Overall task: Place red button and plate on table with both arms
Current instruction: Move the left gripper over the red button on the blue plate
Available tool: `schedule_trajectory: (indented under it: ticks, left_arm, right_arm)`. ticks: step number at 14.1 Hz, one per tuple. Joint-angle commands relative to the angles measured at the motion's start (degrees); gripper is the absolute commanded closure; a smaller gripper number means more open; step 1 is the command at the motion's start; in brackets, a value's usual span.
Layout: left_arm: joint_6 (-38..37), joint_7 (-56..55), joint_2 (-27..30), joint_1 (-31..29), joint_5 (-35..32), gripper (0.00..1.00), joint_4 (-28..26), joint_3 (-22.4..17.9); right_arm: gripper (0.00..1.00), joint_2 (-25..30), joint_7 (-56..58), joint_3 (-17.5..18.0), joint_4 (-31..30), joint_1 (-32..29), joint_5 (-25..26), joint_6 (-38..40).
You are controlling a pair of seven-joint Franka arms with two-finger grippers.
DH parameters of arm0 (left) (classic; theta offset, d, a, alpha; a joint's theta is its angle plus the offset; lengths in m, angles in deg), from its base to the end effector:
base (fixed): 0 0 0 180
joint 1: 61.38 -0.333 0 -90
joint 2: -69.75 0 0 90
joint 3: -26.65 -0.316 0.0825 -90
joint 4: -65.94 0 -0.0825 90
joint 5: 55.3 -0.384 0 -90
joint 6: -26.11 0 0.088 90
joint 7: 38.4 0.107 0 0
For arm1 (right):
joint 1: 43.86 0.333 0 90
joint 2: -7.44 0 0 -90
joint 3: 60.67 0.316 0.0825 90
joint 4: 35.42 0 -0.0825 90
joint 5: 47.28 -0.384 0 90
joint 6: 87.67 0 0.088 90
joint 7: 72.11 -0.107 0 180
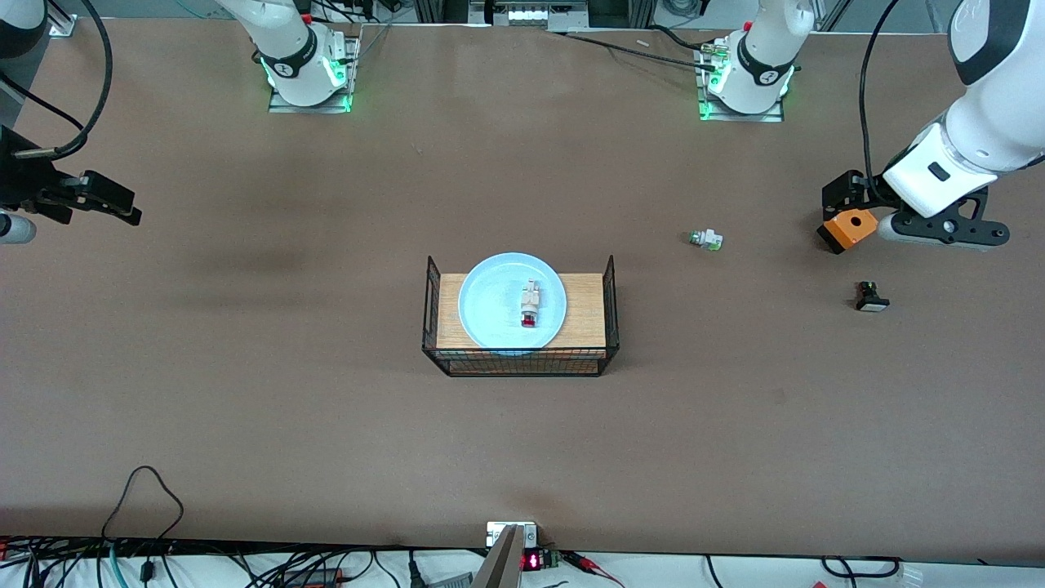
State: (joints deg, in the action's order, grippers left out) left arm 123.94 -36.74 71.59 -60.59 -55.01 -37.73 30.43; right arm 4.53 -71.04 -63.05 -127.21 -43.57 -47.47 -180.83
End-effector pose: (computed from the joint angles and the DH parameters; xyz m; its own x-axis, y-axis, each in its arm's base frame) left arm 0.5436 -0.0444 0.5406 0.9918 -0.1075 -0.0697 -0.1074 -0.9942 0.0049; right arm 0.5726 -0.0200 0.5859 0.9995 -0.0180 -0.0268 -0.0180 -0.9998 -0.0017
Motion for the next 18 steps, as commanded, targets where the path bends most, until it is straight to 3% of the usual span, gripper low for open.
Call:
schedule_trajectory:
  ticks: [1, 5, 8, 11, 14, 15, 18]
  left_arm:
    - [0.7, -0.2, 1.7, 0.9, 0.2, 0.00, -1.6, -0.8]
    - [-2.4, -0.8, 1.2, 1.5, 0.8, 0.00, -0.7, 0.0]
    - [-3.2, -6.8, -0.9, 2.2, 3.3, 0.00, 2.9, 6.2]
    - [-1.9, -16.1, -6.0, 3.3, 10.7, 0.00, 7.5, 13.0]
    - [3.5, -28.8, -11.5, 13.8, 10.7, 0.00, 11.2, 13.3]
    - [8.6, -35.0, -14.5, 18.3, 9.6, 0.00, 12.8, 13.2]
    - [18.6, -38.4, -20.3, 23.4, 4.5, 0.00, 14.7, 13.3]
  right_arm:
    - [0.00, 0.2, -0.5, 0.0, 0.5, 0.1, -0.6, 0.4]
    - [0.00, 0.2, 0.1, 0.1, 0.5, 0.1, 0.3, 0.4]
    - [0.00, 0.2, 0.5, 0.1, 0.5, 0.1, 0.3, 0.4]
    - [0.00, 0.2, 0.6, -0.1, 0.3, -0.1, 0.3, 0.4]
    - [0.00, 0.1, 0.6, -0.1, 0.2, -0.2, 0.3, 0.3]
    - [0.00, 0.1, 0.6, -0.1, 0.2, -0.2, 0.3, 0.3]
    - [0.00, 0.1, 0.6, -0.1, 0.2, 0.0, 0.3, 0.3]
